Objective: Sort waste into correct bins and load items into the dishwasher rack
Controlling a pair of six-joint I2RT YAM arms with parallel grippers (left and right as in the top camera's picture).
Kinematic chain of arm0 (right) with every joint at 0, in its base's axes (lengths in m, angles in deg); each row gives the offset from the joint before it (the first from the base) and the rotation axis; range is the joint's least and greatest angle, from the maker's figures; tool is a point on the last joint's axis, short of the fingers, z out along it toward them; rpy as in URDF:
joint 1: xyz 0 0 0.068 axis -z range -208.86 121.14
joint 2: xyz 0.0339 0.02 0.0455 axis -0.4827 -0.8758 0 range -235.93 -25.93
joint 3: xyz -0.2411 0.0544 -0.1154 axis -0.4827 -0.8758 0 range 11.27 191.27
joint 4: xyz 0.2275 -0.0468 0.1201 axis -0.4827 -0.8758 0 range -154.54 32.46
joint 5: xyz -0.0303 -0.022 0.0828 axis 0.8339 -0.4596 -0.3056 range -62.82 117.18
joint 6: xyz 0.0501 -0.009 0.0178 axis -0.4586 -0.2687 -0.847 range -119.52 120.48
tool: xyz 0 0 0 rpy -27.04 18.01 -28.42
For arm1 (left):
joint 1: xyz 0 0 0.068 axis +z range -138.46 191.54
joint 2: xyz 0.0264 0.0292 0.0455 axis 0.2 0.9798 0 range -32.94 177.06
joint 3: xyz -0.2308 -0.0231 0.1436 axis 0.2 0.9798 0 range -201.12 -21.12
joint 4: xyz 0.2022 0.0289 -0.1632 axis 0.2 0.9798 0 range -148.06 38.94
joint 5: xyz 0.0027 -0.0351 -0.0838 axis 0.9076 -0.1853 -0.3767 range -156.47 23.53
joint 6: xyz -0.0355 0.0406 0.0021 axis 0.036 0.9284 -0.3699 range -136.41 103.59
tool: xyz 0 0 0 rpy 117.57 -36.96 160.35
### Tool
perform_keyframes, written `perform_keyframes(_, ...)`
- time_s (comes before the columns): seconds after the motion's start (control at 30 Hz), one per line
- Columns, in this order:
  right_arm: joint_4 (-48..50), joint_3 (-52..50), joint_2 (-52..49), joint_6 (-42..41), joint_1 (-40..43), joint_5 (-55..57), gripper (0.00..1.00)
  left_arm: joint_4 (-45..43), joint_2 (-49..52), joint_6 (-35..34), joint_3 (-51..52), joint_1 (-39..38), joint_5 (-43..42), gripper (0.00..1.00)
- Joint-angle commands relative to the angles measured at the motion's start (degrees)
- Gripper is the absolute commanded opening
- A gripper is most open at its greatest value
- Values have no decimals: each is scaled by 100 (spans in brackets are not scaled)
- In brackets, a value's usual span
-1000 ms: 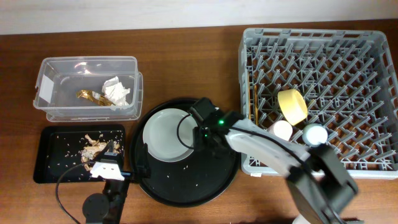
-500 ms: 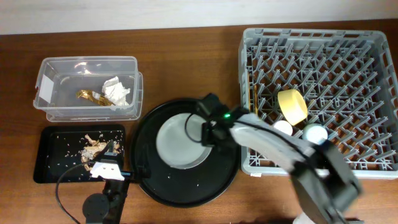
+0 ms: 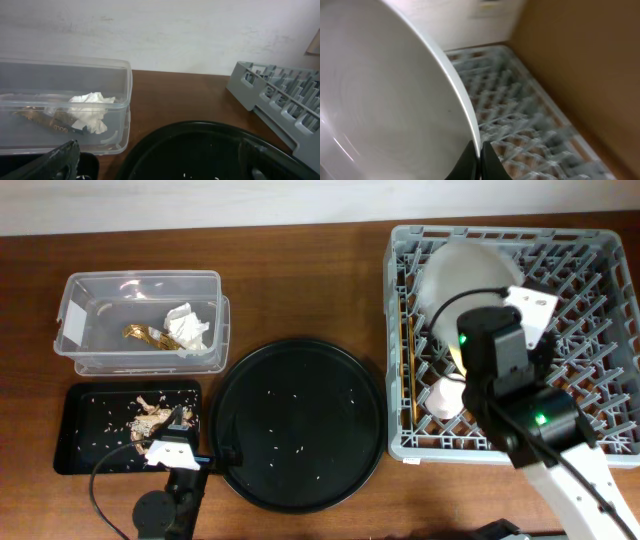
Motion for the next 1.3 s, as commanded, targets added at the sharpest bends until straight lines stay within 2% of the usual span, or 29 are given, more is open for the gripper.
perform_keyframes(0.0,785,0,-584,651,597,1058,4,9,-28,94,24,46,-79,99)
perform_keyframes(0.17,2061,0,-1683,2216,1075,1250,4,9,-28,92,24,46,-79,99)
perform_keyframes(0.4,2656,2,-2957,2983,1099,1718,4,9,-28,94,24,46,-79,99)
perform_keyframes(0.47,2653,2,-3104,2983,1097,1720,8,9,-28,94,24,46,-79,99)
perform_keyframes(0.5,2656,2,-3102,2983,1097,1722,12,9,-28,94,24,46,-79,99)
perform_keyframes(0.53,2658,7,-3053,2977,1097,1790,31,9,-28,94,24,46,-79,99)
perform_keyframes(0.57,2656,13,-2962,2977,1093,1805,47,9,-28,92,24,46,-79,99)
perform_keyframes(0.6,2651,13,-2868,2977,1067,1808,50,9,-28,94,24,46,-79,99)
perform_keyframes(0.67,2629,13,-2603,2975,960,1803,49,9,-28,94,24,46,-79,99)
perform_keyframes(0.7,2632,13,-2472,2975,890,1801,45,9,-28,92,24,46,-79,99)
perform_keyframes(0.83,2468,13,-1971,2975,560,1810,45,9,-28,92,24,46,-79,99)
perform_keyframes(0.97,2253,13,-1235,2975,-74,1731,50,9,-28,94,24,46,-79,99)
perform_keyframes(1.07,1495,13,-337,2782,-964,966,51,9,-28,94,24,46,-79,99)
perform_keyframes(1.13,391,74,313,2085,-1637,-328,61,9,-28,92,24,46,-79,99)
perform_keyframes(1.2,-234,122,669,1626,-2017,-1515,70,9,-28,94,24,46,-79,100)
perform_keyframes(1.27,-549,127,1110,1080,-2455,-3023,99,9,-28,94,24,46,-79,99)
